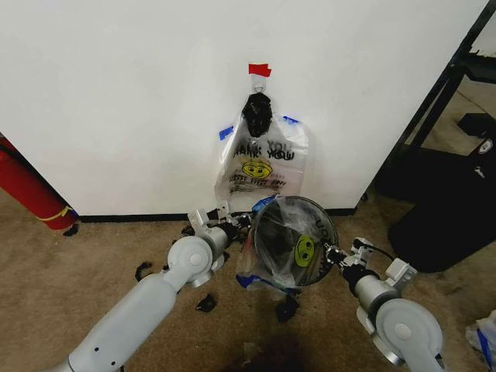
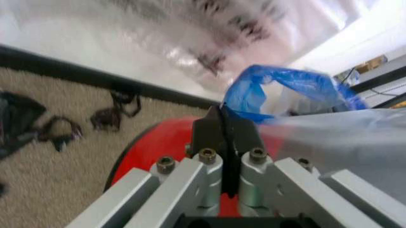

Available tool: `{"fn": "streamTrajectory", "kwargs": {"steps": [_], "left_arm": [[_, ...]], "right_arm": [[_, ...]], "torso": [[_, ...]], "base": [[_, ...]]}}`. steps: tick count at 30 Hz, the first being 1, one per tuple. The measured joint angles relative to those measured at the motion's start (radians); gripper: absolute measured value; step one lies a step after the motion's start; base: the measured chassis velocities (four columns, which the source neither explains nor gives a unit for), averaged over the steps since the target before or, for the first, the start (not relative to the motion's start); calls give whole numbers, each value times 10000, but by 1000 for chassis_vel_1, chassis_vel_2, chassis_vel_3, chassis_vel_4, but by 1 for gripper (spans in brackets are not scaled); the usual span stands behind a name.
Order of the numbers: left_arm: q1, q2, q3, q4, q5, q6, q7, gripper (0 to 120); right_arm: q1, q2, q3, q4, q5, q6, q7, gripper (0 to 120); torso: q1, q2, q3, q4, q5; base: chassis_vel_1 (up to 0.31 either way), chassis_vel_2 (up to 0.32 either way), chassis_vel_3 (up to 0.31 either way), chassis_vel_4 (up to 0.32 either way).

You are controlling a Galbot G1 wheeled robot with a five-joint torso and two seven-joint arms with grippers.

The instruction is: Pick up the garbage bag from the wall and place it over the trash bin.

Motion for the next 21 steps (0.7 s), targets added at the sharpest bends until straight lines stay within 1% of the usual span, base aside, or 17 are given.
{"fn": "streamTrajectory", "kwargs": {"steps": [4, 6, 7, 8, 9, 11, 13, 15, 16, 18, 20, 21], "left_arm": [[-3, 506, -270, -616, -6, 161, -81, 16], [0, 538, -283, -649, -6, 169, -86, 18], [35, 719, -358, -830, -7, 221, -109, 24], [56, 777, -382, -886, -7, 240, -115, 26], [170, 1058, -495, -1143, 9, 324, -136, 32], [266, 1219, -600, -1305, 65, 348, -167, 39], [300, 1266, -636, -1360, 84, 352, -182, 39], [379, 1356, -717, -1483, 146, 355, -250, 54], [404, 1384, -742, -1528, 176, 354, -291, 54], [505, 1514, -837, -1772, 353, 302, -488, 65], [519, 1534, -850, -1817, 383, 290, -514, 65], [605, 1659, -900, -2068, 568, 261, -618, 59]], "right_arm": [[48, 80, -25, -209, -75, 70, 25, 0], [53, 89, -26, -226, -78, 72, 27, 0], [77, 119, -30, -280, -88, 79, 39, 0], [88, 129, -30, -297, -89, 82, 41, 0], [136, 161, -39, -370, -95, 90, 45, 0], [168, 192, -53, -426, -128, 110, 47, 0], [174, 201, -57, -440, -139, 118, 49, 0], [190, 240, -76, -481, -175, 152, 79, 0], [195, 254, -85, -494, -193, 169, 97, 0], [211, 309, -134, -545, -301, 256, 181, 0], [213, 320, -144, -554, -330, 274, 196, 0], [218, 378, -187, -583, -498, 370, 255, 0]], "torso": [[0, 0, 0, 1, 1], [0, 0, 0, 1, 1], [0, 0, -1, 1, 3], [0, 0, 0, 1, 3], [0, 0, 0, 1, 0], [0, 0, 0, 3, 1], [0, 0, 0, 3, 1], [0, 0, 0, 3, 0], [0, 0, 0, 3, 0], [0, 0, 0, 2, -1], [0, 0, 0, 2, -1], [0, 0, 0, 1, 0]], "base": [[0, 0, 0, 0], [0, 0, 0, 0], [0, 0, 0, 0], [0, 0, 0, 0], [0, 0, 0, 0], [0, 0, 0, 0], [0, 0, 0, 0], [0, 0, 0, 0], [0, 0, 0, 0], [0, 0, 0, 0], [0, 0, 0, 0], [0, 0, 0, 0]]}}
